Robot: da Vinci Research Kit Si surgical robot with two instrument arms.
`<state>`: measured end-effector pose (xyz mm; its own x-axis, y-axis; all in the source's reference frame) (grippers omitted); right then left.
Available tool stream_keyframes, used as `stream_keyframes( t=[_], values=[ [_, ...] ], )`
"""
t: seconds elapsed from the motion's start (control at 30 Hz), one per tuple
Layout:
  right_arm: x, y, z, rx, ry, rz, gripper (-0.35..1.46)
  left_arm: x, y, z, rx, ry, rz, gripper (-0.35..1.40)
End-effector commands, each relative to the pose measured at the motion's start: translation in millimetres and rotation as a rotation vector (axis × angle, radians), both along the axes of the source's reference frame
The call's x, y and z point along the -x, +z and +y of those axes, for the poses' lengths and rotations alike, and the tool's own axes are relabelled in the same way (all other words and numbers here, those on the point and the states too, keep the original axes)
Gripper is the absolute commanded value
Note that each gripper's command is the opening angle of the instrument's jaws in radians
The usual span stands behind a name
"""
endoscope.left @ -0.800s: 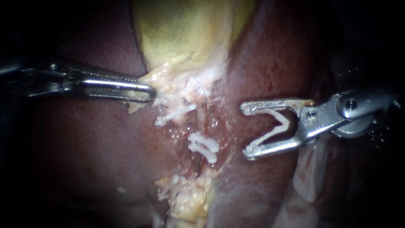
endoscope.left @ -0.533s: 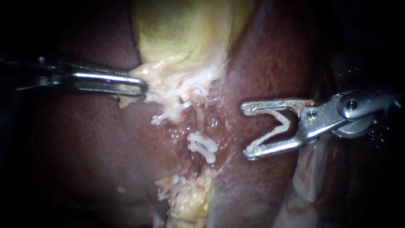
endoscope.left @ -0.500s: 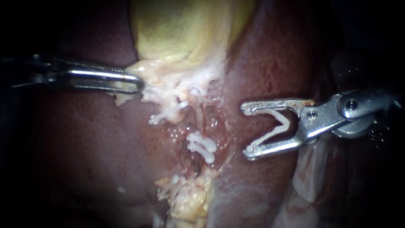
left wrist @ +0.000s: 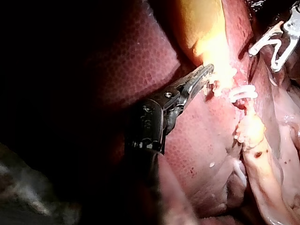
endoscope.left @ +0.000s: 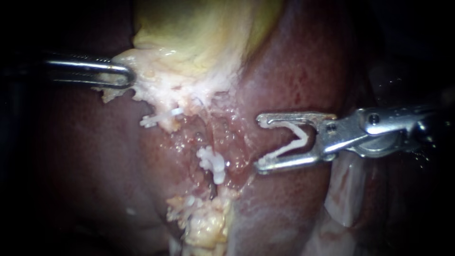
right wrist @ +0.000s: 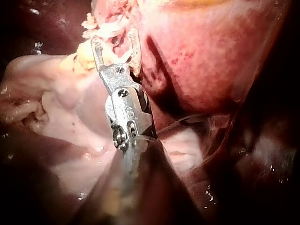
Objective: Clipping third clip right tube
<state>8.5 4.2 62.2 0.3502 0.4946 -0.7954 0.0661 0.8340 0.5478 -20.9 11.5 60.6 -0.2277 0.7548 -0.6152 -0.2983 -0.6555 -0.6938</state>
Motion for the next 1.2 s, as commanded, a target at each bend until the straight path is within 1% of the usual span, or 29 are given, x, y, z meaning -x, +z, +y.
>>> stream_keyframes(
  t=[0.03, 0.23, 0.3, 0.43, 0.47, 0.57, 0.6, 0.67, 0.73, 0.93, 1.1, 1.2],
  values=[
    [-0.3, 0.5, 0.2, -0.018, 0.006, 0.005, 0.48, 0.0, 0.0, 0.0, 0.001, 0.000, 0.000, -0.35],
    [-2.1, 3.8, 1.5, -0.094, 0.039, 0.029, 0.48, 0.0, 0.0, 0.0, 0.001, 0.000, 0.000, -0.35],
    [-2.7, 4.9, 1.9, -0.121, 0.041, 0.044, 0.48, 0.0, 0.0, 0.0, 0.001, 0.000, 0.000, -0.35],
    [-3.9, 6.4, 2.1, -0.160, 0.029, 0.084, 0.48, 0.1, 0.1, -0.1, 0.001, -0.001, 0.001, -0.35],
    [-4.3, 6.7, 2.1, -0.169, 0.022, 0.096, 0.48, 0.1, 0.1, -0.1, 0.002, -0.001, 0.001, -0.35],
    [-5.3, 7.1, 2.0, -0.188, -0.013, 0.127, 0.48, 0.3, 0.2, -0.1, 0.003, -0.004, 0.004, -0.35],
    [-5.7, 7.2, 1.9, -0.187, -0.018, 0.139, 0.48, 0.3, 0.2, -0.1, 0.003, -0.004, 0.004, -0.35],
    [-6.4, 7.3, 1.8, -0.194, -0.013, 0.145, 0.48, 0.3, 0.2, -0.1, 0.003, -0.004, 0.004, -0.35],
    [-7.2, 7.3, 1.7, -0.199, -0.016, 0.151, 0.48, 0.3, 0.2, -0.1, 0.003, -0.004, 0.004, -0.35],
    [-8.9, 7.4, 1.5, -0.217, 0.001, 0.169, 0.48, 0.3, 0.2, -0.1, 0.003, -0.004, 0.004, -0.35],
    [-9.6, 7.2, 1.4, -0.252, 0.026, 0.201, 0.48, 0.3, 0.2, -0.1, 0.003, -0.004, 0.004, -0.35],
    [-9.7, 6.5, 1.2, -0.269, 0.035, 0.221, 0.48, 0.3, 0.2, -0.1, 0.003, -0.004, 0.004, -0.35]
  ],
)
